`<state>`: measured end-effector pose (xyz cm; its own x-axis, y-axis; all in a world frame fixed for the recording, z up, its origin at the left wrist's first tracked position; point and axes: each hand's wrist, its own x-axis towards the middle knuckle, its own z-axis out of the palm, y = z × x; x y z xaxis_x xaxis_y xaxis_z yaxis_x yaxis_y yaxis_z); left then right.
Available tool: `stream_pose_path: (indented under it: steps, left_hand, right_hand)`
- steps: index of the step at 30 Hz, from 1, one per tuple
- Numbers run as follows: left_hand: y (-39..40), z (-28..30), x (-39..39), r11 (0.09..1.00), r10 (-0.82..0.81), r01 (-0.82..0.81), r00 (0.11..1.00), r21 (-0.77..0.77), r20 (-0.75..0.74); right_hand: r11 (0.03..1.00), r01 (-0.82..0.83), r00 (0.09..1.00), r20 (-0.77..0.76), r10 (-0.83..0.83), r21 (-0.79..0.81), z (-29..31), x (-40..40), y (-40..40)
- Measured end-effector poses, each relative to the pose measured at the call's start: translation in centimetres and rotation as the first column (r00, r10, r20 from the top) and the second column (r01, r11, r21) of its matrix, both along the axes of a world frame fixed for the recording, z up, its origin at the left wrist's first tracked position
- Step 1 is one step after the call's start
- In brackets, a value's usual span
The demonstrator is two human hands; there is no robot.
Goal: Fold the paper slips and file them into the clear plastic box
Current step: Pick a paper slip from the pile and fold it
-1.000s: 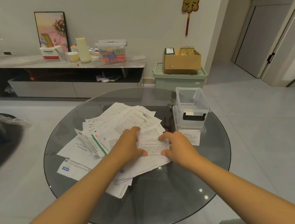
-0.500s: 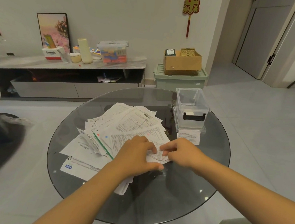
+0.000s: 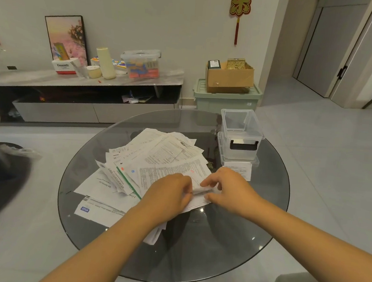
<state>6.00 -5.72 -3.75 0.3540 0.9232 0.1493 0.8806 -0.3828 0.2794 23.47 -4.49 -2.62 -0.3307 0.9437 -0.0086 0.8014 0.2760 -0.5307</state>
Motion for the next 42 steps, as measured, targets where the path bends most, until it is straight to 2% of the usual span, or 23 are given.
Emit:
stream_pose_path:
  steps: [4,7,12,16,21,24,32,35,37,42]
  left_hand:
    - [0.2,-0.1,-0.6,0.995,0.030,-0.018,0.991,-0.095,0.128]
    - [0.5,-0.2,-0.6,0.990,0.103,-0.079,0.970,-0.118,0.221]
    - [0.8,0.0,-0.2,0.976,0.206,-0.176,0.941,-0.131,0.270]
    - [1.1,-0.3,0.0,0.965,0.237,-0.200,0.943,-0.171,0.233]
    - [1.7,-0.5,0.1,0.944,0.296,-0.265,0.943,-0.195,0.152]
    - [2.0,-0.4,0.3,0.935,0.317,-0.292,0.942,-0.201,0.109]
    - [1.9,0.0,0.4,0.935,0.314,-0.276,0.935,-0.221,0.163]
    - [1.6,0.0,0.3,0.945,0.299,-0.251,0.924,-0.211,0.239]
    - [1.4,0.0,0.3,0.946,0.300,-0.240,0.905,-0.219,0.302]
    - [1.7,0.6,0.6,0.930,0.343,-0.213,0.800,-0.300,0.493]
  right_hand:
    - [0.996,-0.027,0.999,0.029,0.024,0.086,-0.1,-0.1,0.4]
    - [0.999,-0.002,1.000,-0.015,0.002,0.044,-0.6,-0.3,1.0]
    - [0.998,0.059,0.994,-0.097,-0.057,0.014,-1.5,-1.2,1.9]
    - [0.997,0.081,0.990,-0.120,-0.079,0.013,-2.3,-1.9,2.6]
    - [0.996,0.057,0.996,0.068,-0.062,0.065,-2.9,-2.3,3.1]
    - [0.998,0.045,0.993,0.107,-0.050,0.049,-2.8,-2.4,3.2]
    - [0.998,0.019,0.992,0.123,-0.027,0.068,-2.1,-2.5,2.8]
    - [0.996,0.031,0.996,0.080,-0.039,0.089,-1.9,-2.3,2.5]
    - [0.996,0.081,0.997,-0.013,-0.080,0.048,-1.7,-1.9,2.2]
    - [0.992,0.123,0.977,-0.179,-0.117,0.024,-0.9,-0.2,1.5]
